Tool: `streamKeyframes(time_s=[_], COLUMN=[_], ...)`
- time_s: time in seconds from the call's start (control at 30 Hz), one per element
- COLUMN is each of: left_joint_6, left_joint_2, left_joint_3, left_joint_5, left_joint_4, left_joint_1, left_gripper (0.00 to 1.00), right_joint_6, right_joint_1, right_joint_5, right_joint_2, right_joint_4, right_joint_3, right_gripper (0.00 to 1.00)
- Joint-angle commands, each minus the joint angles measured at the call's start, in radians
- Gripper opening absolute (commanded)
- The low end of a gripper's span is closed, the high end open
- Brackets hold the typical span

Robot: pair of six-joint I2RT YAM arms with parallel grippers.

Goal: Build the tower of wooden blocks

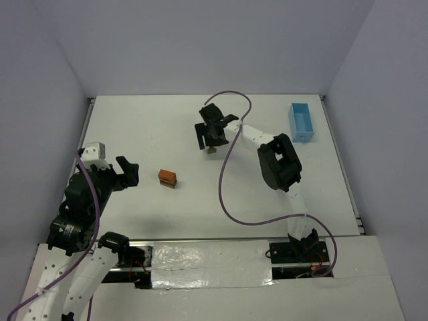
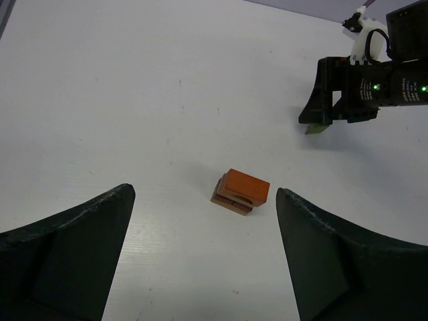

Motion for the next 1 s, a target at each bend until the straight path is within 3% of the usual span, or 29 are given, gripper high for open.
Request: streamKeyframes(time_s=[0.0,0.43,0.57,0.97], left_joint_6=[0.026,0.026,0.027,0.027], left_joint_2=[0.006,0.014,0.019,0.026], left_joint_3=[0.001,-0.001,0.001,0.001], left_joint_5=[0.011,0.016,0.016,0.016], left_joint_4=[0.043,0.045,0.043,0.043], left_joint_1=[0.004,0.004,0.004,0.004], left_gripper=[0.99,0.99,0.99,1.00], right_joint_6=[0.000,-0.002,0.001,0.020], right_joint_1=[0.012,0.021,0.023,0.041], right_joint_5=[0.032,0.032,0.024,0.041], right_joint_2=[0.023,0.001,0.003,-0.190], right_joint_4=[-0.047,-0.035,-0.048,0.067], right_joint_3=[0.050,0.004,0.004,-0.160], right_gripper=[0.77,0.56,0.54,0.28])
